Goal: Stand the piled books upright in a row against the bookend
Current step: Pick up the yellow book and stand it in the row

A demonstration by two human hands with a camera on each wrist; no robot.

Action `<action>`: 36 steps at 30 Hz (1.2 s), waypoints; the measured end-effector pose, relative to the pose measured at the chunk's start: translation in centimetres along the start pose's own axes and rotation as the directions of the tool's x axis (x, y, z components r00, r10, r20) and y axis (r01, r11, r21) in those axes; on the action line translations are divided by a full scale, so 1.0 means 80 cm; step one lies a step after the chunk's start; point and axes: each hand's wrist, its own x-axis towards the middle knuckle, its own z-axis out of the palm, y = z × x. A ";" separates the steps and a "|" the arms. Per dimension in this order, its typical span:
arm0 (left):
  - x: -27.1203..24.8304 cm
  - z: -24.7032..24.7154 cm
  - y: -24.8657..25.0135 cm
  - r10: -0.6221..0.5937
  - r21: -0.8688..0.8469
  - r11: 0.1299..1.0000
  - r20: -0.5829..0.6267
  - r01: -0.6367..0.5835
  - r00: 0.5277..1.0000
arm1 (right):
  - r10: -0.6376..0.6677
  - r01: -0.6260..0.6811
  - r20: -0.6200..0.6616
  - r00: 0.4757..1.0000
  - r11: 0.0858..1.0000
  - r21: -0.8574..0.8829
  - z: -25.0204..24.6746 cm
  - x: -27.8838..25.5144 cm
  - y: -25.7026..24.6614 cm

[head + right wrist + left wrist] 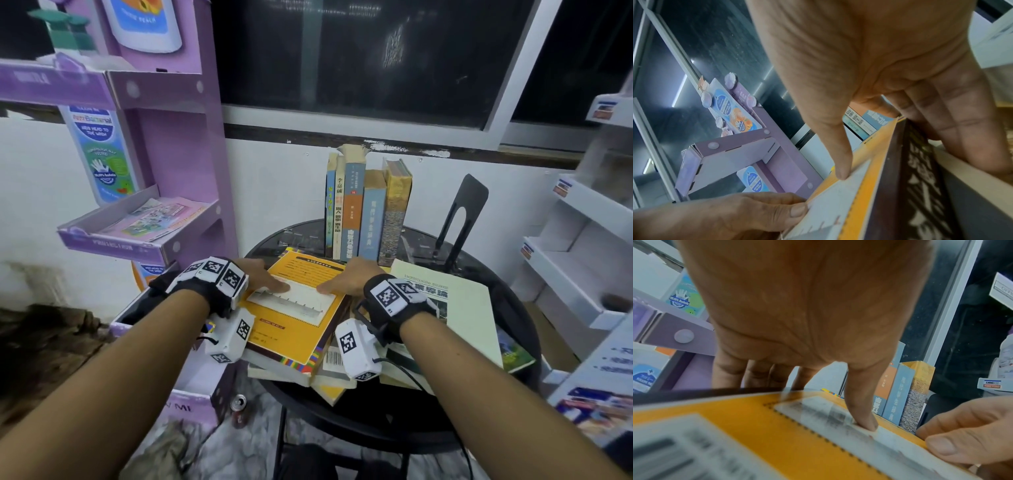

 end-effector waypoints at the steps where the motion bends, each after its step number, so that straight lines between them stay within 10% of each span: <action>1: 0.002 0.001 -0.003 0.000 -0.015 1.000 -0.003 0.000 1.000 | -0.001 0.001 0.003 1.000 1.000 0.005 0.000 0.001 0.000; 15: -0.007 -0.011 -0.013 0.144 -0.213 0.966 -0.040 -0.149 0.989 | 0.026 -0.019 -0.023 0.999 0.957 0.288 -0.012 0.007 0.003; 24: -0.024 -0.045 -0.005 0.132 -0.233 0.952 -0.274 -0.199 0.953 | -0.047 0.156 -0.218 0.975 0.844 0.513 -0.058 -0.012 -0.002; 36: -0.026 -0.058 0.073 0.178 -0.371 0.788 -0.628 -0.492 0.758 | -0.182 0.529 -0.676 0.714 0.772 0.352 -0.137 -0.069 0.022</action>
